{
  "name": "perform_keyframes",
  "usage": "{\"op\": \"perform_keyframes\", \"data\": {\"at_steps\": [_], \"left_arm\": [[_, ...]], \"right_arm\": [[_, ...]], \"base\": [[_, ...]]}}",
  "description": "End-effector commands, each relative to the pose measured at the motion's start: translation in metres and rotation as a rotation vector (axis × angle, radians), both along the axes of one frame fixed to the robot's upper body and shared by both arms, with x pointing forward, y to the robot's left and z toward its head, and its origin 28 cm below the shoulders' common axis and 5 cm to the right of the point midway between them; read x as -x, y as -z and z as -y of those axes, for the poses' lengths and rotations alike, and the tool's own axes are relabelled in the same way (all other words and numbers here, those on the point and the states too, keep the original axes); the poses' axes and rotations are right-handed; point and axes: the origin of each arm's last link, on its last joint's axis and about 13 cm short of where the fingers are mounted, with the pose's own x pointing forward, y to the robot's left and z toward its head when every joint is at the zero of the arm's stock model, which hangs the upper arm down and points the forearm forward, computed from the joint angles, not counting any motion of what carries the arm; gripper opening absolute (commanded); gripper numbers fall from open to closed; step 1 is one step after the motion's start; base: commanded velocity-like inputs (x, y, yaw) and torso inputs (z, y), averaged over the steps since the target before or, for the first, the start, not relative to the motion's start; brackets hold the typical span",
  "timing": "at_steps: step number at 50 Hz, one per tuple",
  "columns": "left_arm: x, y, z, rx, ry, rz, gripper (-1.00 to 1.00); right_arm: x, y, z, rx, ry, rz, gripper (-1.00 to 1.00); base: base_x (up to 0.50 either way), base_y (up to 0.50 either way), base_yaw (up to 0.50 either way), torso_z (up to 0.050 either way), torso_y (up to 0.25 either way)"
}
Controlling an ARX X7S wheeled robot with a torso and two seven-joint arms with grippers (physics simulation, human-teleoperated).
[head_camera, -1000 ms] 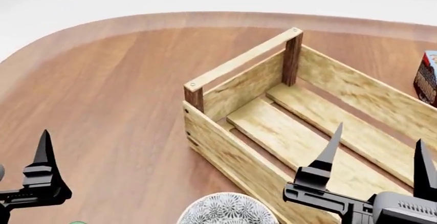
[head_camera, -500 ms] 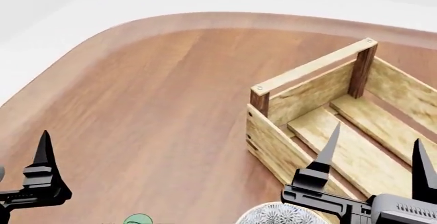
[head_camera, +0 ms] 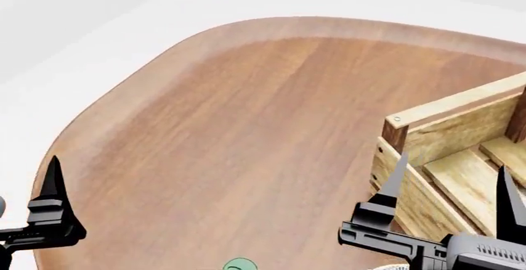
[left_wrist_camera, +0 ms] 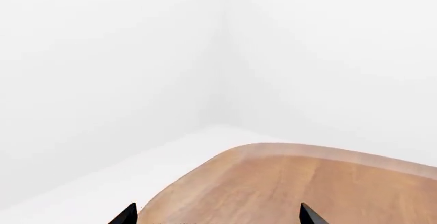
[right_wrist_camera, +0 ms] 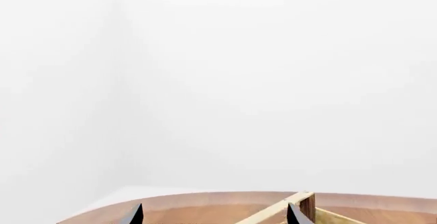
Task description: Pick up the salad dressing and put it in the tray.
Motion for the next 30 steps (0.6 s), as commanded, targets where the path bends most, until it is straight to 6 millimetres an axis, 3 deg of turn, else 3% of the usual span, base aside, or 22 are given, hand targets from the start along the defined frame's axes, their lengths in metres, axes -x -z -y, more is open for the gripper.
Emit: {"op": "perform_keyframes", "data": {"at_steps": [1, 7, 19, 30], "left_arm": [[0.000, 0.000, 0.000, -0.001, 0.000, 0.000, 1.00], [0.000, 0.001, 0.000, -0.001, -0.001, -0.002, 1.00], [0.000, 0.003, 0.000, -0.001, -0.004, -0.005, 1.00], [0.000, 0.003, -0.001, 0.005, -0.011, -0.007, 1.00]], "right_arm": [[0.001, 0.001, 0.000, 0.003, -0.006, -0.002, 1.00], [-0.002, 0.002, 0.000, -0.024, 0.025, -0.006, 1.00], [0.004, 0.007, -0.002, 0.071, -0.116, -0.155, 1.00], [0.013, 0.033, 0.015, 0.346, -0.313, -0.394, 1.00]], "base": [[0.00, 0.00, 0.50, 0.000, 0.000], [0.00, 0.00, 0.50, 0.000, 0.000], [-0.01, 0.01, 0.00, 0.000, 0.000], [0.00, 0.00, 0.00, 0.000, 0.000]]}}
